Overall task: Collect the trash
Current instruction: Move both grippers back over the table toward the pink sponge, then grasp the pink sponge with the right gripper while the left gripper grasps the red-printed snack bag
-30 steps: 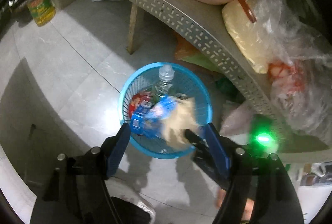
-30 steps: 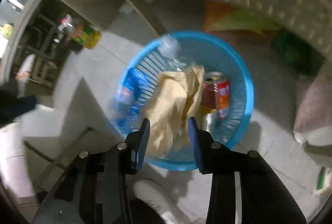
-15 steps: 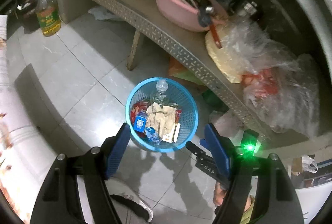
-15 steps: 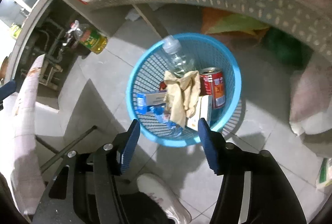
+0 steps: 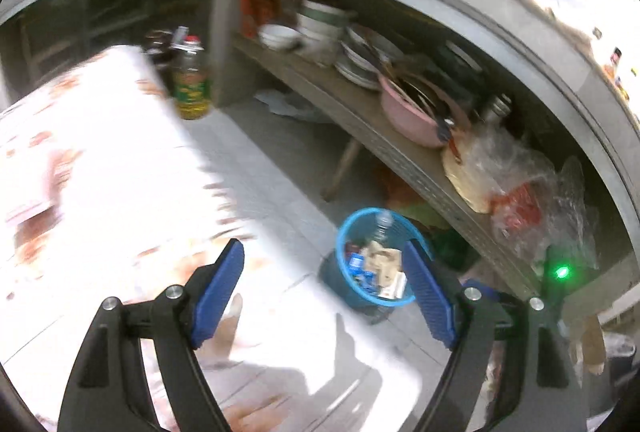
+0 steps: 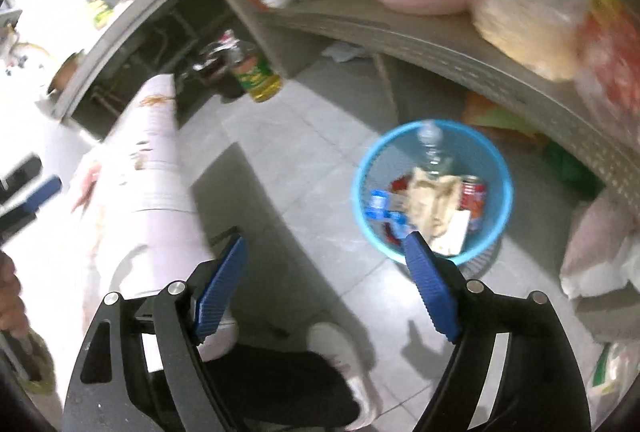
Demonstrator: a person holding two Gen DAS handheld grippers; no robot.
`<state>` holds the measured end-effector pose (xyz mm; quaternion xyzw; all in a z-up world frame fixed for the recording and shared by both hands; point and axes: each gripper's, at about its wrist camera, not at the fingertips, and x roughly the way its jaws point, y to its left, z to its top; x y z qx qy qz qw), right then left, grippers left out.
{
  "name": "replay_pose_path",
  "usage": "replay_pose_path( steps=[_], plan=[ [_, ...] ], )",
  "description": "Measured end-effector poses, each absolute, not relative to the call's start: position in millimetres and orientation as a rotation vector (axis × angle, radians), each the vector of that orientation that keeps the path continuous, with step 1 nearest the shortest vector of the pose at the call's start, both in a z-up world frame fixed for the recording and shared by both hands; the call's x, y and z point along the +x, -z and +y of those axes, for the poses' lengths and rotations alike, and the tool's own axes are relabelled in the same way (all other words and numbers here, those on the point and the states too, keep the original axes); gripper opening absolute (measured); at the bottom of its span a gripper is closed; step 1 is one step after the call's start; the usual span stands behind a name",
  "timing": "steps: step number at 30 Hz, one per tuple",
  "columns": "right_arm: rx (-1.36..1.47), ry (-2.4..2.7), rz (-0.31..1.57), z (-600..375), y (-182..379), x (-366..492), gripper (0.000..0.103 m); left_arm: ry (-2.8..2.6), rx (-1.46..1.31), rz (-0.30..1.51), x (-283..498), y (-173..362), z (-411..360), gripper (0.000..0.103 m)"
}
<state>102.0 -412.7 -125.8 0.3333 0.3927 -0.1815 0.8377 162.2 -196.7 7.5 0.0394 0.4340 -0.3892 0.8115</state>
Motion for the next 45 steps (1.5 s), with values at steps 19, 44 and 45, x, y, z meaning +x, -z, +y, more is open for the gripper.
replay_pose_path(
  steps=[19,44,45],
  plan=[
    [0.350,-0.110,0.838,-262.2,22.2,280.0,0.093,0.314,-0.094,0.879,195.7,-3.5,73.3,0.086],
    [0.053,-0.164,1.042,-106.0,83.4,512.0,0.085,0.419,-0.479,1.116,399.8,27.3,96.9,0.086],
    [0.053,-0.162,1.038,-106.3,82.9,512.6,0.084,0.414,-0.486,1.120,407.8,30.4,93.1,0.086]
  ],
)
